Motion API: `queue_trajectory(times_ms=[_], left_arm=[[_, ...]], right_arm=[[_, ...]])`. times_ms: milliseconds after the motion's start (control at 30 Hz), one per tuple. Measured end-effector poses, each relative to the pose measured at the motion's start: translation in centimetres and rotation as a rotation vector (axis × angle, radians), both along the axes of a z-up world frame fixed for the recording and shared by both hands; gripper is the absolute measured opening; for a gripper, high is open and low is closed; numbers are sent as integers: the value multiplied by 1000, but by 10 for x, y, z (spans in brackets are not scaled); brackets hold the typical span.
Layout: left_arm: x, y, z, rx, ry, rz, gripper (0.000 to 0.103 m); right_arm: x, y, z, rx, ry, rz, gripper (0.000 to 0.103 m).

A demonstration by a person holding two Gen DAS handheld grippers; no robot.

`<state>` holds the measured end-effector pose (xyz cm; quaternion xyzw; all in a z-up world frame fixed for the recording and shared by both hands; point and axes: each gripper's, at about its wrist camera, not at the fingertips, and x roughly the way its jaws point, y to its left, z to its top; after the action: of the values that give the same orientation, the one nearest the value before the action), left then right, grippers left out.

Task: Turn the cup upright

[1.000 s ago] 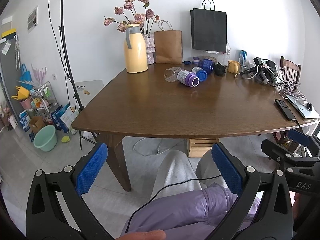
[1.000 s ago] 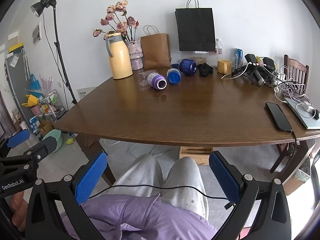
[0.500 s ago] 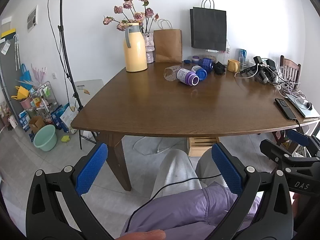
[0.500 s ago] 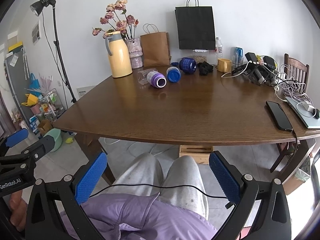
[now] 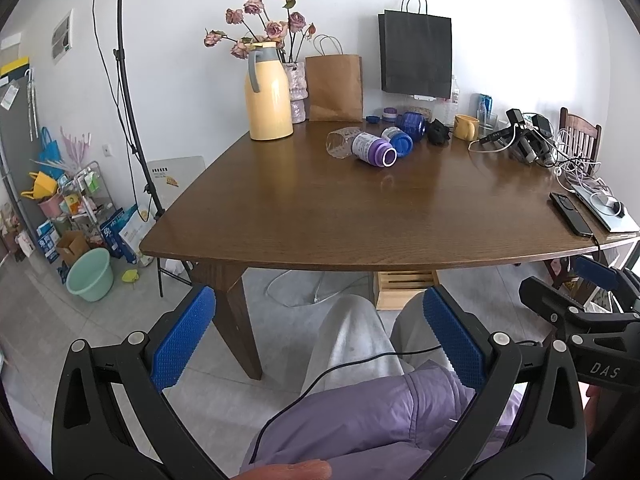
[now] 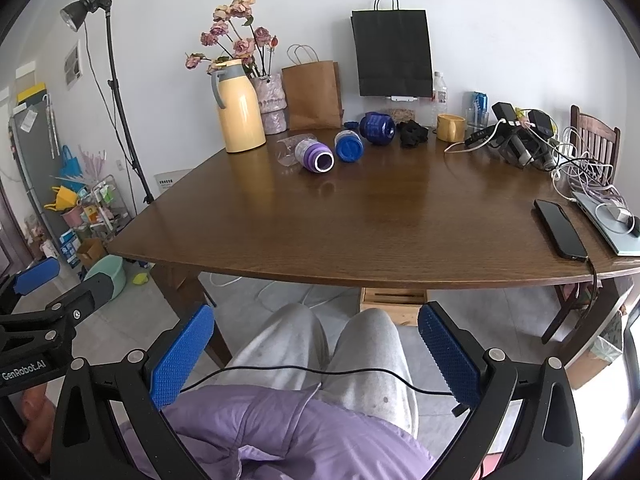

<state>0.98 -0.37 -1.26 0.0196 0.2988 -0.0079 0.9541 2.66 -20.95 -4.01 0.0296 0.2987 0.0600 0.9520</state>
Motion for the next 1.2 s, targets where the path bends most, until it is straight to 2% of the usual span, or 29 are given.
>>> queue_trajectory(times_ms=[200, 367, 500, 667, 767, 933, 967, 1033, 1100, 1200], left_arm=[[2, -1, -1, -1, 8, -2, 103], [29, -1, 1, 15, 15, 23, 103], [58, 4, -1, 18, 38, 38, 103], [96, 6, -10, -14, 90, 24, 103], [123, 7, -13, -31, 121, 11, 103], [167, 6, -17, -2, 143, 11, 103], [179, 7, -18, -14, 153, 0, 103], [201, 14, -23, -86, 195, -3, 103], [221, 16, -26, -122, 230, -26, 103], [250, 14, -29, -72, 223, -41, 103]], right_arm=[[1, 0, 1, 6, 0, 3, 103], [13, -3, -1, 3, -1, 0, 103], [47, -5, -3, -25, 10, -14, 103], [85, -9, -10, -33, 18, 3, 103], [109, -17, -13, -5, 34, 36, 103], [149, -38, -5, 58, 44, 51, 103], [157, -40, -2, 59, 42, 49, 103], [178, -42, 4, 54, 43, 59, 103], [199, -41, 6, 54, 35, 103, 103], [225, -34, 6, 22, 6, 187, 103]])
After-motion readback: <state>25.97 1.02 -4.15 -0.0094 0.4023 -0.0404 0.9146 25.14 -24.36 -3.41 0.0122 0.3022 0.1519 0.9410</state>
